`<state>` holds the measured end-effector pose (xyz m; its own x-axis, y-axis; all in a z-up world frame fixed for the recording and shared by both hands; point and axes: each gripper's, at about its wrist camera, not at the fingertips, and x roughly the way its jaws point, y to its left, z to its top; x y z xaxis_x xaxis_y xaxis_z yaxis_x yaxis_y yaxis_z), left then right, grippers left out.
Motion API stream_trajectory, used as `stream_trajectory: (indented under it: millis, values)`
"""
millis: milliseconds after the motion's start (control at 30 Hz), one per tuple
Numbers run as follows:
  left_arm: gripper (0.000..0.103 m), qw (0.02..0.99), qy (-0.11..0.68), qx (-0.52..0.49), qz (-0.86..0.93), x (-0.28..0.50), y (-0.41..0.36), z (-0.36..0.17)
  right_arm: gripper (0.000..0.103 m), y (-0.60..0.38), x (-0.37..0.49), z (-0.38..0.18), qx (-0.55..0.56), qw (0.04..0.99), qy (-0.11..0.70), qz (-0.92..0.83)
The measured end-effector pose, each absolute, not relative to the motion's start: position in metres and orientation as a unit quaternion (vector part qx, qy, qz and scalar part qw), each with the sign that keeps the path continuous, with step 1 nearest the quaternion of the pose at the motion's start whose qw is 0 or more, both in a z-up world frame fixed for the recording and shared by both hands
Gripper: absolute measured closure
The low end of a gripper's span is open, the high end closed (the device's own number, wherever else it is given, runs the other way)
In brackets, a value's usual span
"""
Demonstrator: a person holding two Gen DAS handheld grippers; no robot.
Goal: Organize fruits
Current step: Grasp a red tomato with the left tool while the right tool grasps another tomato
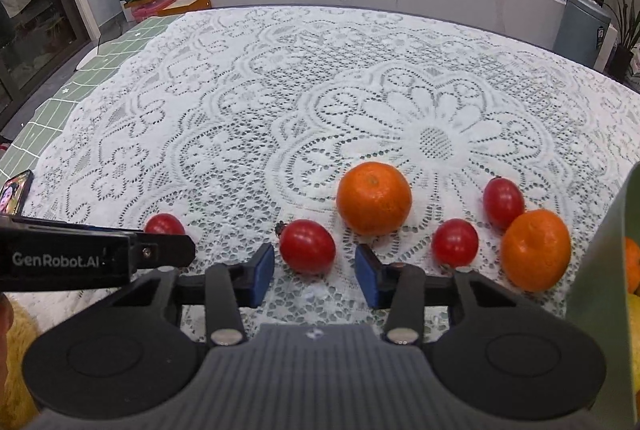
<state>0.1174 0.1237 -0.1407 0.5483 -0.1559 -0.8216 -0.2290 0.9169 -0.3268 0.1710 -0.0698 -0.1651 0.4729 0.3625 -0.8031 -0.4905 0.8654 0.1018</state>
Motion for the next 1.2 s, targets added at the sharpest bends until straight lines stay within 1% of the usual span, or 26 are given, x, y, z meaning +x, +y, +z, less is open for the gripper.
stream_trajectory:
  millis: [67,100,133,233,333,633,933,1200]
  values:
    - [0.060,0.857,0.474,-0.200,0.021,0.118,0.124,-0.141,0.068,-0.068,0.172,-0.167,-0.074,0.854,0.450,0.249]
    - [0.060,0.858,0.473,-0.199,0.021,0.118,0.124,-0.141,0.068,-0.066,0.173,-0.167,-0.075,0.854,0.451,0.249]
    - [0.062,0.858,0.473,-0.198,0.021,0.118,0.124,-0.141,0.069,-0.065,0.173,-0.167,-0.076,0.855,0.450,0.249]
    - [0.067,0.859,0.472,-0.198,0.020,0.118,0.124,-0.141,0.075,-0.062,0.174,-0.167,-0.081,0.854,0.448,0.252]
    - [0.069,0.859,0.472,-0.199,0.020,0.118,0.125,-0.141,0.076,-0.059,0.172,-0.166,-0.090,0.854,0.445,0.253]
    - [0.070,0.861,0.468,-0.198,0.020,0.114,0.123,-0.137,0.076,-0.063,0.164,-0.158,-0.098,0.855,0.438,0.258]
    - [0.070,0.868,0.454,-0.200,0.007,0.106,0.113,-0.117,0.076,-0.077,0.144,-0.143,-0.101,0.857,0.428,0.269]
    - [0.070,0.882,0.435,-0.181,-0.015,0.097,0.090,-0.092,0.076,-0.101,0.125,-0.121,-0.098,0.867,0.406,0.271]
